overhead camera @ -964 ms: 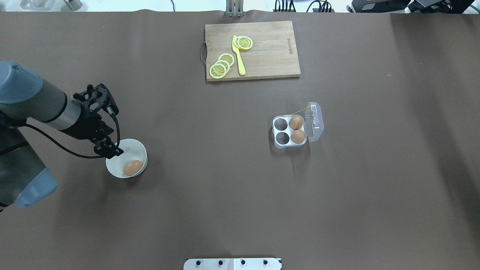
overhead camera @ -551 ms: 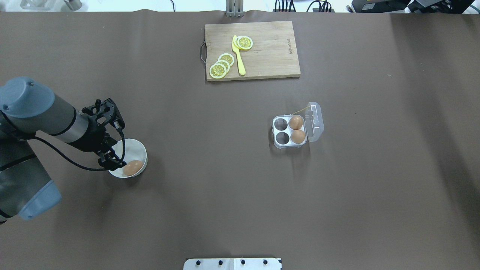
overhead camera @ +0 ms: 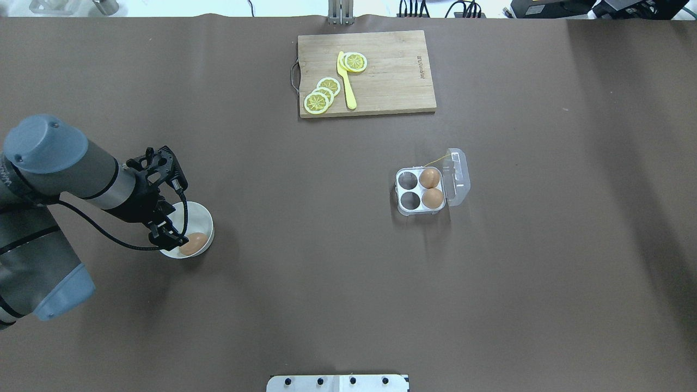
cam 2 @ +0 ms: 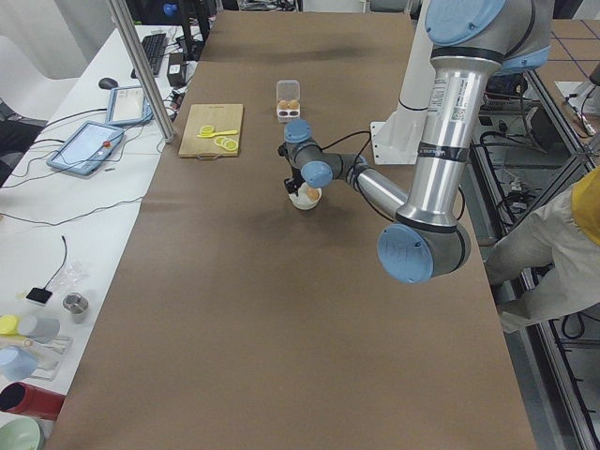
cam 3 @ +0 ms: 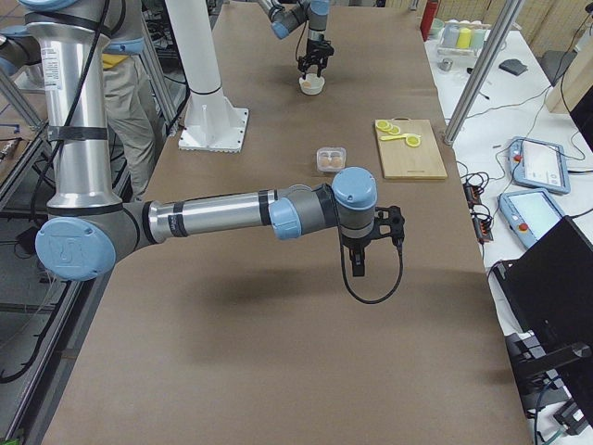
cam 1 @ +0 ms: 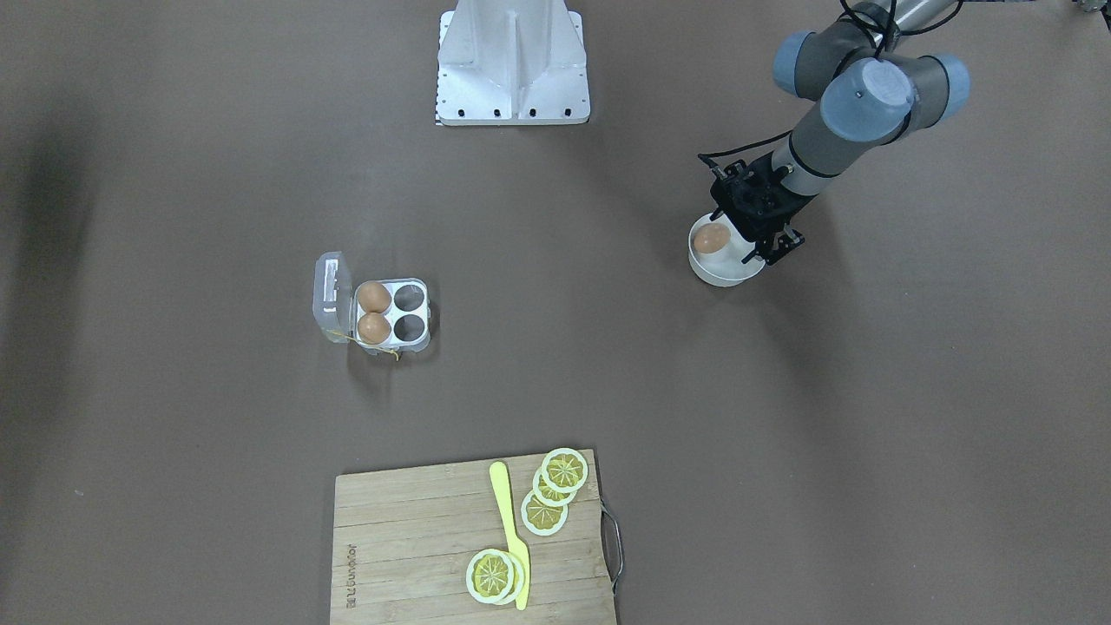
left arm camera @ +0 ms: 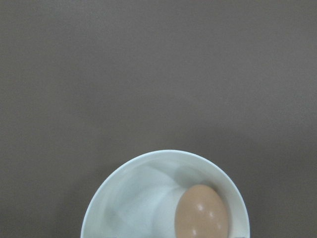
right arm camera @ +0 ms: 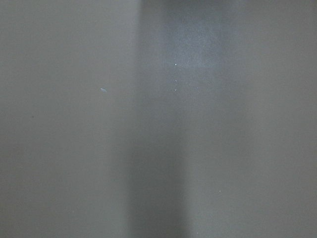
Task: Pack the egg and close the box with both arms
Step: 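Close the left gripper around the brown egg in the bowl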
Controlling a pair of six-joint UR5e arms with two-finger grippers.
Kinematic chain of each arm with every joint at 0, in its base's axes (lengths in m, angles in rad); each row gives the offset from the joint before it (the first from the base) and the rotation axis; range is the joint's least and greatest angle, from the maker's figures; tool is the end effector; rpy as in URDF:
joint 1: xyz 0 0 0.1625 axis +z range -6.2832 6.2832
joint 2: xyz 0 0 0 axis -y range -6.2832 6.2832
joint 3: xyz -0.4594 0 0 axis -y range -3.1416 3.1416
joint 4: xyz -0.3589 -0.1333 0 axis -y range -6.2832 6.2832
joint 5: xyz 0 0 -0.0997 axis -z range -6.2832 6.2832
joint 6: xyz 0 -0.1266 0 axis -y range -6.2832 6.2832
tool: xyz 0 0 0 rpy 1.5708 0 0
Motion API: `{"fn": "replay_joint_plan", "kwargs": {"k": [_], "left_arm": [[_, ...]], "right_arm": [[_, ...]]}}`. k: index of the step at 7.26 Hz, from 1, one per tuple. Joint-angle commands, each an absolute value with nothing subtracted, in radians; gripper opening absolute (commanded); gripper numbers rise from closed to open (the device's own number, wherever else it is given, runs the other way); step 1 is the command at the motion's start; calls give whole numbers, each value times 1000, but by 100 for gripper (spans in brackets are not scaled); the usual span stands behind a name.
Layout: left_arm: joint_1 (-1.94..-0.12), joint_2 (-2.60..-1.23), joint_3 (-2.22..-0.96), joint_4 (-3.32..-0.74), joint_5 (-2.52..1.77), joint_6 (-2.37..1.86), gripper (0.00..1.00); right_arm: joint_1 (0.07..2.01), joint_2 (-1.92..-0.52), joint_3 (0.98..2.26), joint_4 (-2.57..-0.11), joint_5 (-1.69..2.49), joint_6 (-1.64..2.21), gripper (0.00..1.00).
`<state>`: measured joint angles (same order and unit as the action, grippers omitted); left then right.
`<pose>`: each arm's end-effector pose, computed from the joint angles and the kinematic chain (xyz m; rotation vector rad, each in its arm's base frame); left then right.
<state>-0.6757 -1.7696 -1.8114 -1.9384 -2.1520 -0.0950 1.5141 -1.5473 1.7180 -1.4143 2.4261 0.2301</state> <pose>0.3978 -0.4006 0.4614 0.4468 0.8913 0.9699 0.0102 -0.4869 0.6074 0.1825 -0.8819 0.0216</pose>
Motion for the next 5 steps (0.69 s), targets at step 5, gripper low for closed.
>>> {"fn": "replay_joint_plan", "kwargs": {"k": [5], "left_arm": [[-655, -1792, -1782, -1940, -2141, -95, 84]], "right_arm": [[1514, -1546, 1718, -1414, 2425, 232, 100]]}}
